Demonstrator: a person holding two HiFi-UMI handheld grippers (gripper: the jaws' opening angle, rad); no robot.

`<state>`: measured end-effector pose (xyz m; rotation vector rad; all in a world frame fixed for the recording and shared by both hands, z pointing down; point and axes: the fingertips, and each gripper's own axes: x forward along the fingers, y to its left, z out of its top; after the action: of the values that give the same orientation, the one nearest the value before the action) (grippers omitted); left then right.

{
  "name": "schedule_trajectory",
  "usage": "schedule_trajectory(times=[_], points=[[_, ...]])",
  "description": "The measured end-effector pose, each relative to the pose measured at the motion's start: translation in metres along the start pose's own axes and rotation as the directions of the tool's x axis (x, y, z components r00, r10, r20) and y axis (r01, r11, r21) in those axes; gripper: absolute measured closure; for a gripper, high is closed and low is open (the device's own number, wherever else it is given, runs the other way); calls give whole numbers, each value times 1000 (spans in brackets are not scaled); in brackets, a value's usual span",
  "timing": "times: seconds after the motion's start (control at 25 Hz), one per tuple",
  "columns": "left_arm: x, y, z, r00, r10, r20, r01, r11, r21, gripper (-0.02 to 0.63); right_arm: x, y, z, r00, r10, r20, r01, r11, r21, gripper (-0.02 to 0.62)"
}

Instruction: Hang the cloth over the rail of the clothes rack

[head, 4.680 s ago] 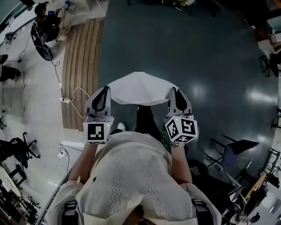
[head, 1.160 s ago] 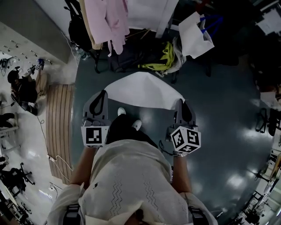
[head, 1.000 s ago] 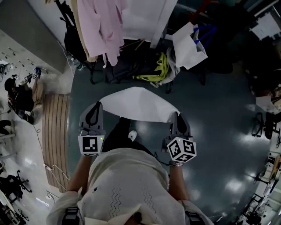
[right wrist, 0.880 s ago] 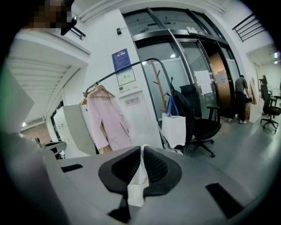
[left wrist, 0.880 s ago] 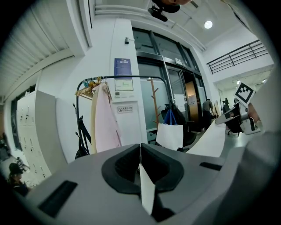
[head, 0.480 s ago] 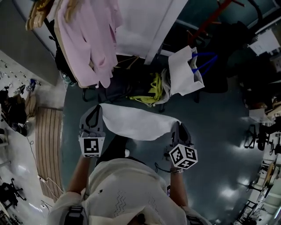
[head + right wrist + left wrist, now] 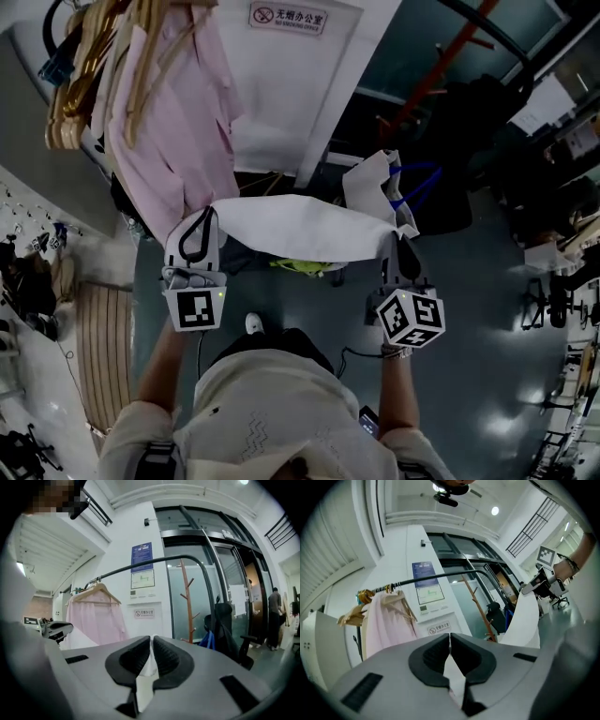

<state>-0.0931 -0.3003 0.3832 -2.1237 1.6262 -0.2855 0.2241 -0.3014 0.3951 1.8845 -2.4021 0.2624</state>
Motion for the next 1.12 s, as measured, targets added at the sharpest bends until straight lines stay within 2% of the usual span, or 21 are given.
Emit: schedule_trajectory(times=[0.16, 0.32, 0.44, 0.56, 0.68, 0.84, 0.96, 1.12], points=[[37, 38, 43, 994, 47, 99, -55, 995, 80, 588, 29, -10, 70, 994, 8, 107, -4, 999, -40, 560], [71, 64, 84, 979, 116, 169, -141, 980, 141, 589, 47, -22, 141, 968, 87, 235, -77, 996, -50, 560], [91, 77, 117, 964, 153, 216, -193, 965, 176, 588, 60, -32, 179, 950, 137, 280, -125, 990, -59, 560], [111, 89, 152, 949, 182, 258, -240, 946, 217, 589, 73, -39, 219, 930, 183, 320, -157, 982, -108, 560], [126, 103, 193, 928, 209, 309, -298, 914, 274, 589, 81, -44, 263, 903, 235, 360, -188, 969, -162, 560], [136, 126, 246, 894, 254, 370, -375, 876, 304, 589, 77, -45, 327, 840, 317, 440, -220, 941, -258, 560], [142, 143, 274, 863, 303, 405, -447, 831, 331, 589, 72, -46, 369, 795, 341, 501, -188, 925, -330, 560], [155, 164, 303, 822, 349, 450, -528, 764, 371, 589, 81, -41, 417, 771, 337, 540, -129, 914, -385, 560]])
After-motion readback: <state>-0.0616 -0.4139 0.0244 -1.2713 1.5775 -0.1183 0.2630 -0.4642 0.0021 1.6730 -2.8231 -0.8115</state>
